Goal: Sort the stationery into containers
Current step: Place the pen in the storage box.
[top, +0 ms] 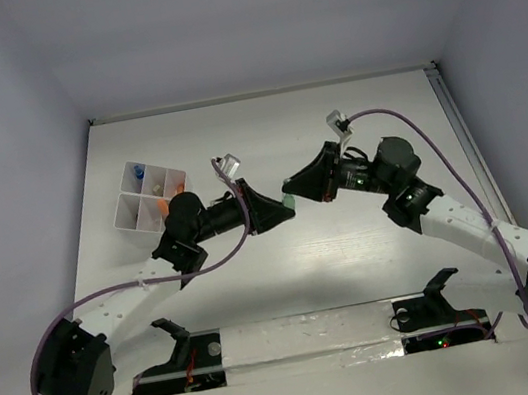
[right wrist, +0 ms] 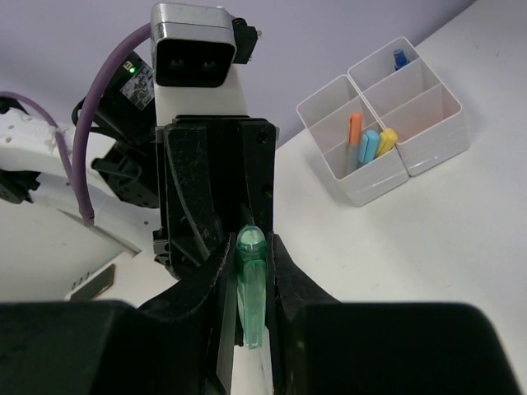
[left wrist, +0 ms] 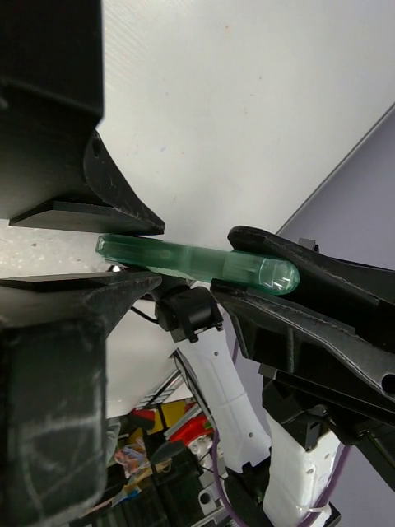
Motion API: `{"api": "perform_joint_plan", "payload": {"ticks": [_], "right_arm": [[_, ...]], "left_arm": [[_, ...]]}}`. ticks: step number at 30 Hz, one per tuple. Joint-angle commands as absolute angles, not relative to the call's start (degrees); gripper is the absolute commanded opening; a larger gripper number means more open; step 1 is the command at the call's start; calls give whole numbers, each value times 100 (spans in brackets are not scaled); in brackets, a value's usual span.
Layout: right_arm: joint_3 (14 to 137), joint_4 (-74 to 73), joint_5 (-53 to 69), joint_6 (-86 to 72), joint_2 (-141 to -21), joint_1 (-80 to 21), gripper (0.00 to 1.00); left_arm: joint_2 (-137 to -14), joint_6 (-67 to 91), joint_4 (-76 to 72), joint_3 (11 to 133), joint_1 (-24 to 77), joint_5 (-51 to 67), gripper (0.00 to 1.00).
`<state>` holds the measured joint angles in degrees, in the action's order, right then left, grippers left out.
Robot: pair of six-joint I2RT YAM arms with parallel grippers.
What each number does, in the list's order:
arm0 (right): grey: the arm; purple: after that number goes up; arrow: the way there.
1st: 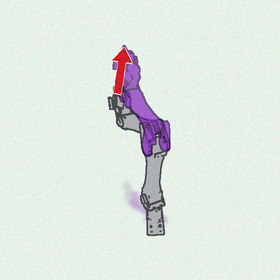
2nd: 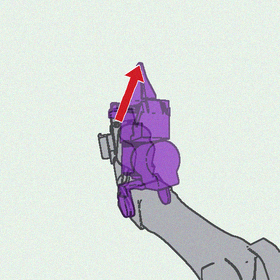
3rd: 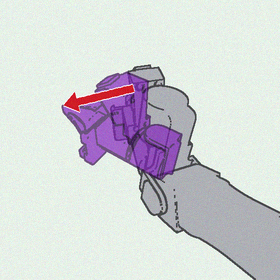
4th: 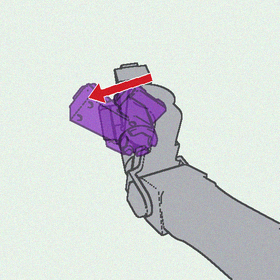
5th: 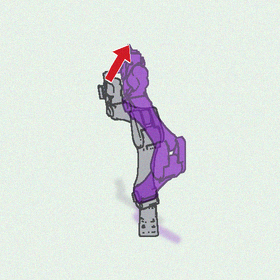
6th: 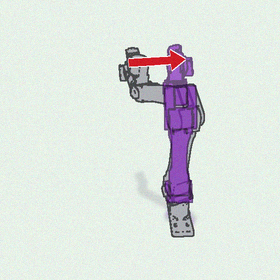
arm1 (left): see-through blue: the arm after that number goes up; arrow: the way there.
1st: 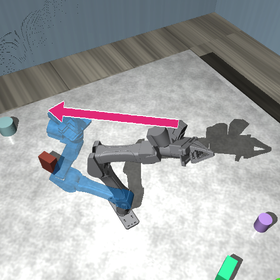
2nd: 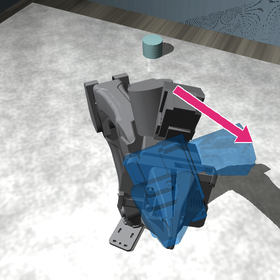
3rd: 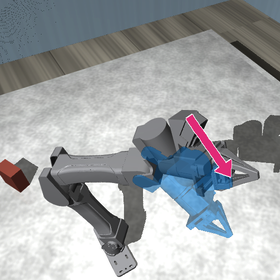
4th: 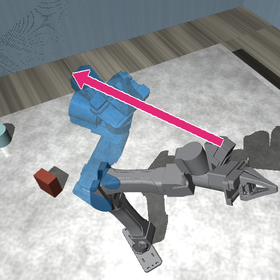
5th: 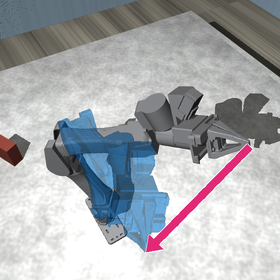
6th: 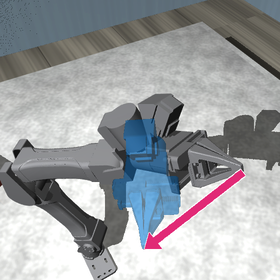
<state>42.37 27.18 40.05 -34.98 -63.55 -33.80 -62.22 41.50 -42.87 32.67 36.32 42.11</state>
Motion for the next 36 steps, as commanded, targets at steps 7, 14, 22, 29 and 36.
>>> {"api": "perform_joint_plan", "payload": {"ticks": [7, 14, 22, 29, 36], "right_arm": [[3717, 1634, 4351, -3761, -6470, -3764, 0], [4130, 2513, 4254, -4657, -6897, -3401, 0], [4579, 3462, 4368, -5255, -7619, -3349, 0], [5097, 3884, 4421, -5484, -8392, -3349, 0], [6783, 4201, 4070, -5326, -10229, -3831, 0]], "left_arm": [[-5802, 4536, -6048, 4000, 3190, 2822, 0], [-4907, 3886, -4670, 3639, 3190, 1944, 8], [-4035, 3252, -3499, 3788, 3190, 880, 63], [-3613, 3068, -2665, 3972, 3190, 378, 93], [-2989, 2296, -986, 4727, 3190, 185, 99]]}}
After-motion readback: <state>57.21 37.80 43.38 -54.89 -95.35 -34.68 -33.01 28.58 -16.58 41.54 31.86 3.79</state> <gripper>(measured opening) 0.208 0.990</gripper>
